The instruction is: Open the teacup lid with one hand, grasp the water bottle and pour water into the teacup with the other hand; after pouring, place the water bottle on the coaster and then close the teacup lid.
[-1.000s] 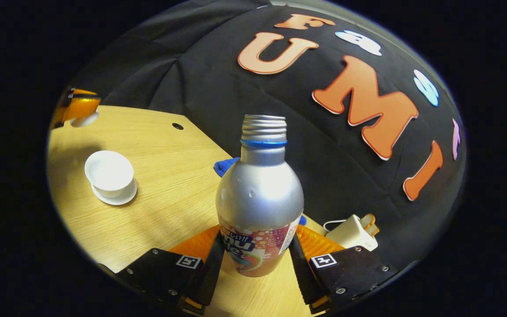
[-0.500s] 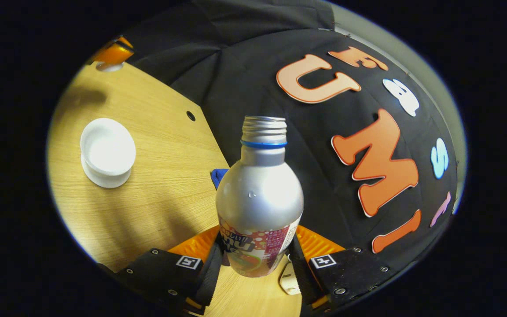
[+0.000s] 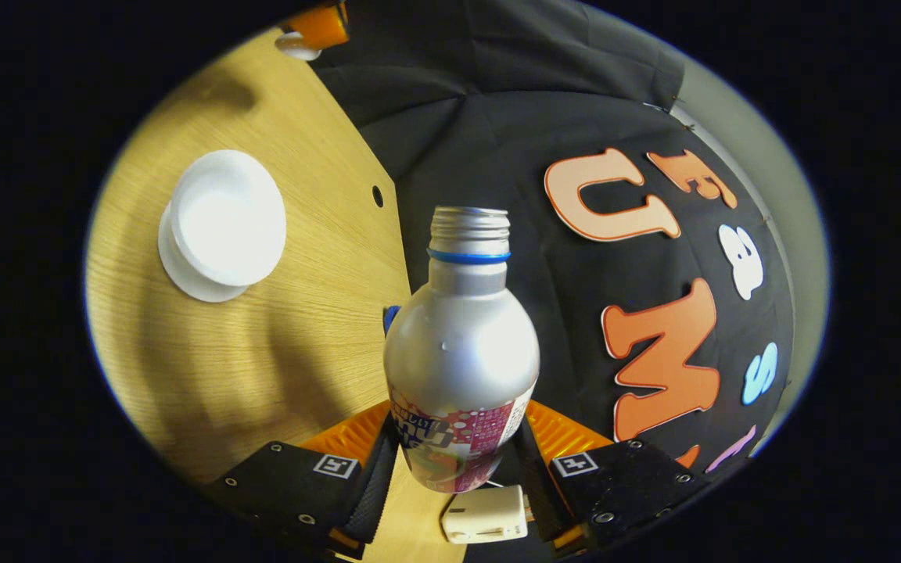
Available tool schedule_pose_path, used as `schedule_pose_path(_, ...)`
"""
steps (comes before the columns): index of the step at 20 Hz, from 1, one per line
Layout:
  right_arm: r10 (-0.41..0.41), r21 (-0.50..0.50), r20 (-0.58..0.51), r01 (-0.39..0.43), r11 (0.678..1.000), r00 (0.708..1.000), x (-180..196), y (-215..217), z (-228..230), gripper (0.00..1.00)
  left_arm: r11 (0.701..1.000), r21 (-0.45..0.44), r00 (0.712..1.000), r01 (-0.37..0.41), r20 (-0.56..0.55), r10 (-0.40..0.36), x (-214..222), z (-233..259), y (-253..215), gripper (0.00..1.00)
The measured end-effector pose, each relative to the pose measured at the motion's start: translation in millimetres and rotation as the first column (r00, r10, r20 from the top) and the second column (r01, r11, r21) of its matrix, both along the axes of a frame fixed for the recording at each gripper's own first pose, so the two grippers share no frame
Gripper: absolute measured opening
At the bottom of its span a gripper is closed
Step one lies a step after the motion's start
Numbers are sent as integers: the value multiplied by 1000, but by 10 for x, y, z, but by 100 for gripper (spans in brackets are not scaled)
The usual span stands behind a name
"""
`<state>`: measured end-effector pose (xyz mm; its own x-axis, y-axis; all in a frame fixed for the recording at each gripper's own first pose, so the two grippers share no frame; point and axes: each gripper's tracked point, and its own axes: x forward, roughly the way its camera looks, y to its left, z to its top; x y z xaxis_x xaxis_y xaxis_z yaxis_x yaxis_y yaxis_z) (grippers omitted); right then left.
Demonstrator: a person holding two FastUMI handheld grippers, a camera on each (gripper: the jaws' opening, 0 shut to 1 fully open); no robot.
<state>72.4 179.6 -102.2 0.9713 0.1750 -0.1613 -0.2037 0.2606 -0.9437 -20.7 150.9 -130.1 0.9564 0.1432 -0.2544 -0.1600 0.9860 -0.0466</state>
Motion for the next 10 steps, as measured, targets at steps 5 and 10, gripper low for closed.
schedule_pose_path(5,46,-105,68,-39,994,997,15,79,24,75,1000,-6,1000,-12,-10,12,-45,-42,62,31)
schedule_pose_path(10,96,-209,136,-67,976,986,17,137,79,75,1000,-6,1000,-18,-7,18,-72,-52,106,31)
